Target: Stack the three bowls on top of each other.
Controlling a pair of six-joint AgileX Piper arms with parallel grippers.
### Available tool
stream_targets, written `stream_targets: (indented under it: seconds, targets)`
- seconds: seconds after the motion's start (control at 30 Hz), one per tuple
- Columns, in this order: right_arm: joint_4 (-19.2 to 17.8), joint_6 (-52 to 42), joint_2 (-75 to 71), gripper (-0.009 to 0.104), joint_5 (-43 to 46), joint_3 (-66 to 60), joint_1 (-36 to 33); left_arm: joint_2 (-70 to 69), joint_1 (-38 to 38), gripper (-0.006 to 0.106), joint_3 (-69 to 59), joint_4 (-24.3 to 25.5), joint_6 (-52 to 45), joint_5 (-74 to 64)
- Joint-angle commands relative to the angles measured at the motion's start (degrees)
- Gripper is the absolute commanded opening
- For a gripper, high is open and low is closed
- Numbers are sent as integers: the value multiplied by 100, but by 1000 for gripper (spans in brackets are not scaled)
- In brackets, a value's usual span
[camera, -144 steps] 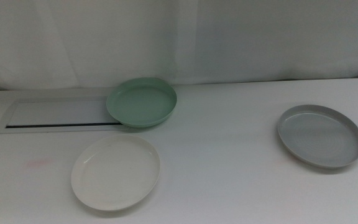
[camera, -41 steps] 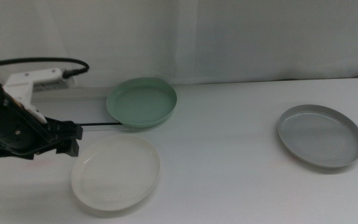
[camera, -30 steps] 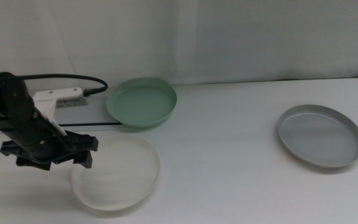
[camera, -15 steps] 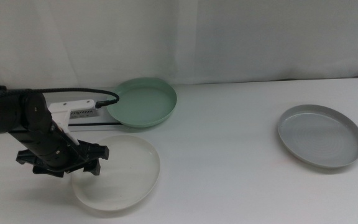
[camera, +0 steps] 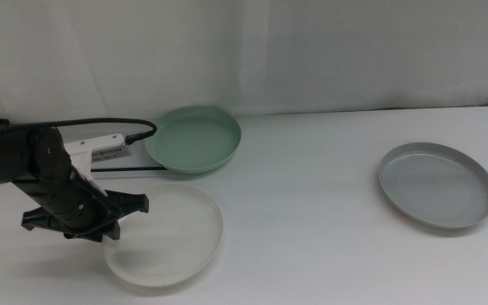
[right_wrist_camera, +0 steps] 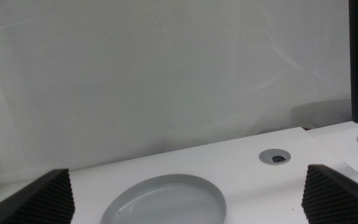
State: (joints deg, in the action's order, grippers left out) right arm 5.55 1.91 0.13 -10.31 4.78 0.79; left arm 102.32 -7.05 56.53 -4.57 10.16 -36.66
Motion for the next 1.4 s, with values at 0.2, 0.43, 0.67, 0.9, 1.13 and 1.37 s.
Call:
stream_targets:
  seconds: [0.2, 0.43, 0.67, 0.9, 1.13, 1.37]
  targets:
    - [-15, -29, -199, 103, 88, -27, 30, 510, -31, 23, -20, -17, 179, -67]
    - [-15, -29, -199, 103, 88, -27, 30, 502, -31, -3, -20, -17, 160, -78]
    - [-15, -29, -199, 103, 88, -27, 30, -162, -31, -3, -9, -132, 187, -279]
    - [-15, -29, -199, 103, 88, -27, 30, -1085, -31, -3, -9, -357, 224, -547]
    - [-44, -29, -199, 103, 88, -27, 30, -1706, -31, -3, -9, -519, 277, -836]
    - [-44, -29, -199, 103, 88, -27, 30, -1901, -669, -3, -9, -943, 336, -739]
